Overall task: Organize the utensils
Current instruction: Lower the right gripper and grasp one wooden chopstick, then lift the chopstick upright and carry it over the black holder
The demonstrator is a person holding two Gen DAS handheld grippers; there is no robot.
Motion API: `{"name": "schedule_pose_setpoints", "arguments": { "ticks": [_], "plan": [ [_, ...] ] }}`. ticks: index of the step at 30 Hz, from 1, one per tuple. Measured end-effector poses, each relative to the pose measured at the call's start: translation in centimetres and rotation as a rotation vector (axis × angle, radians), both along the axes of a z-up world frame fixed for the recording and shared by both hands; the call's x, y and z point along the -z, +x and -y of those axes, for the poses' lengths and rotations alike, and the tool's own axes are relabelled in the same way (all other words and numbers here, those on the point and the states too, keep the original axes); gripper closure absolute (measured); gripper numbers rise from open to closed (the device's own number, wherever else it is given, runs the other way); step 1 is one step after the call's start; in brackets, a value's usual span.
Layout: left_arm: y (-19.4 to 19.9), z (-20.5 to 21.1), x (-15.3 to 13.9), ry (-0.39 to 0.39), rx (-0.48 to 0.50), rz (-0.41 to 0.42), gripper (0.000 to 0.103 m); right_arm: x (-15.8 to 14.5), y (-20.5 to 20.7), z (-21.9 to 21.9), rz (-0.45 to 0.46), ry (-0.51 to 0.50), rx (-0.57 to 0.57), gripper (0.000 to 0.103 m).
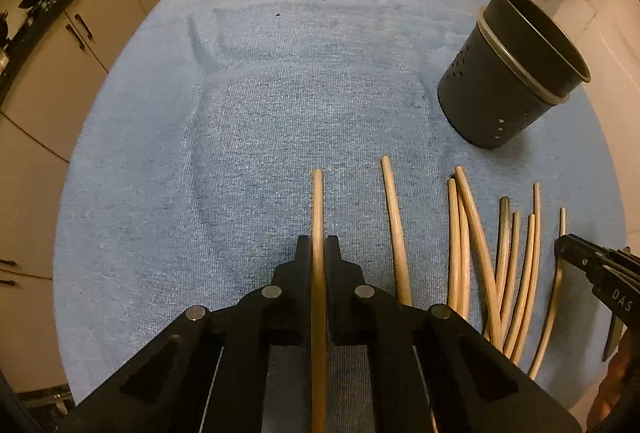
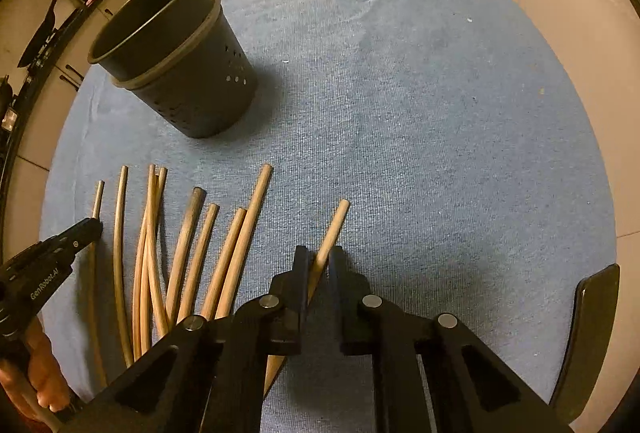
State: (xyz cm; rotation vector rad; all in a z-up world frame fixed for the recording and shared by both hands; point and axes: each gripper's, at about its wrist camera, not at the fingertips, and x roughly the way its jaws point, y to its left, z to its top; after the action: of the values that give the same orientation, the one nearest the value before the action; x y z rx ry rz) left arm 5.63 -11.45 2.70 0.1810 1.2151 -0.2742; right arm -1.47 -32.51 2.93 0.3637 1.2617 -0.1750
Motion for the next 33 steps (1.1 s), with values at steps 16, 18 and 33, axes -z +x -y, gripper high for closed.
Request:
{"name": "schedule_pose_setpoints", "arguments": {
  "ticks": [16,18,33],
  "plan": [
    [-2.4,-2.0,-5.8,-0.194,0.016,0.162,0.097,-5.4,-0.2,0.3,0.234,0.117,-0.006,0.097],
    [-3.1,-2.3,-7.3,-0.218,0.021,0.2,0.097,-7.0,-0.9,0.0,0.298,0.114,-0.016,0.097],
    [-7.4,-3.2,-16.6,-0.321,0.059,0.427,0.097,-14.9,-6.6,-1.2,0.63,0.041,-0.032,0.097]
  ]
}}
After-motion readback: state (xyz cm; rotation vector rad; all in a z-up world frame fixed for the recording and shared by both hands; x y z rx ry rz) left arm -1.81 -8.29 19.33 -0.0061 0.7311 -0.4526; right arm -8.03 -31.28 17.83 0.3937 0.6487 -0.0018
